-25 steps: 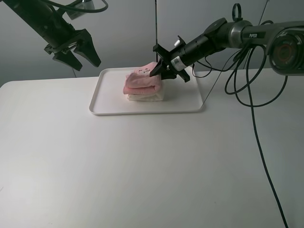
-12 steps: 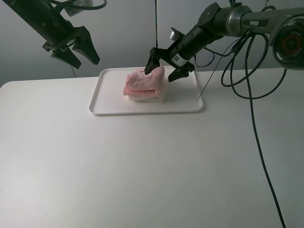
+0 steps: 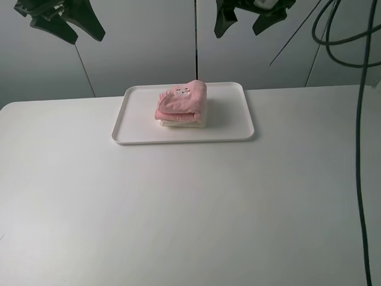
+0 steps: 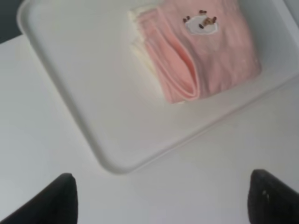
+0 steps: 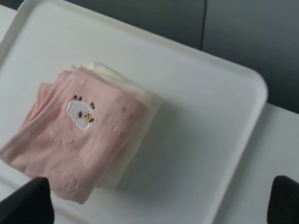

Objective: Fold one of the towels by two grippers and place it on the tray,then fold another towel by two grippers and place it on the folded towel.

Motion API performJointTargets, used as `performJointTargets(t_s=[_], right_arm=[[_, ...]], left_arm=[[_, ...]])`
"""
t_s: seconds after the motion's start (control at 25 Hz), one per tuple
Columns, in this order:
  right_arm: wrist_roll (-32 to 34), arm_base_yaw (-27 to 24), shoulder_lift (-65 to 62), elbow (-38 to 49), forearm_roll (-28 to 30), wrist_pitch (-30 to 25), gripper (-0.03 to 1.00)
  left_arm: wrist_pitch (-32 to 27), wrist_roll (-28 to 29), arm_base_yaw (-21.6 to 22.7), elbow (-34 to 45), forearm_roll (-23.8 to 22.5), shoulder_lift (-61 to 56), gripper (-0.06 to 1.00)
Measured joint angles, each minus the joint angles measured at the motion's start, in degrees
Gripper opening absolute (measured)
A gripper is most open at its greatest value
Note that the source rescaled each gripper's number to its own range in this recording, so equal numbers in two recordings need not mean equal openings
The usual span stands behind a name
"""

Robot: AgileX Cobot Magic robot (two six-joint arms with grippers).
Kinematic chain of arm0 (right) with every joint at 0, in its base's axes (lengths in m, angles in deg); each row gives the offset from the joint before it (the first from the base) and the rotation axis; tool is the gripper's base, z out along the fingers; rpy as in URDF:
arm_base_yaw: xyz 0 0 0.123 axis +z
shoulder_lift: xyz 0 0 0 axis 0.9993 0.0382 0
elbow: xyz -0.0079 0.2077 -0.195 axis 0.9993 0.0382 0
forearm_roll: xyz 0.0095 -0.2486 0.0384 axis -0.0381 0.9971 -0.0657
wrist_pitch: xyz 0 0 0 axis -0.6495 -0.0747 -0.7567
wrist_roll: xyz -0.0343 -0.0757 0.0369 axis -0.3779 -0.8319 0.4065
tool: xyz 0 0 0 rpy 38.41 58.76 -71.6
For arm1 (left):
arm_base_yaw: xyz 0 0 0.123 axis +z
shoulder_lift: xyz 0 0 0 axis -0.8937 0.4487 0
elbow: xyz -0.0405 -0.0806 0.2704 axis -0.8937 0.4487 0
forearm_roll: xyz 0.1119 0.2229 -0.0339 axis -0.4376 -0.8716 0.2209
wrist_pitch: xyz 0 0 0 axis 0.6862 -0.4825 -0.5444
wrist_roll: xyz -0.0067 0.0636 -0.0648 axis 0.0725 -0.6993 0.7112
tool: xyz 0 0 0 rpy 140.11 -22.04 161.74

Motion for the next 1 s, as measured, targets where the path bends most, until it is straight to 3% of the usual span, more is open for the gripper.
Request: performJointTargets(t_s=[0.2, 0.48, 0.6, 0.8, 1.0], right_arm=[[1.2, 0.0, -8.8, 6.2, 5.0, -3.2, 0.99], [3.6, 0.0, -30.4, 39.7, 5.0, 10.7, 0.99], [4.6, 0.0, -41.4, 52.7, 4.7, 12.7, 0.99], [7.2, 0.0, -61.0, 69.2, 4.7, 12.0, 0.98], [8.2, 0.0, -81.0, 78.9, 5.6, 5.3, 0.98]], left_arm=[[4.9, 1.6, 0.6, 11.7, -1.8, -7.4, 0.95], [13.3, 1.7, 1.0, 37.0, -2.8, -26.0, 0.95], [14.2, 1.7, 1.0, 45.5, -3.3, -34.5, 0.95], [14.0, 3.1, 1.0, 55.4, -3.8, -49.4, 0.95], [8.6, 5.4, 1.0, 61.1, -5.0, -63.9, 0.95]])
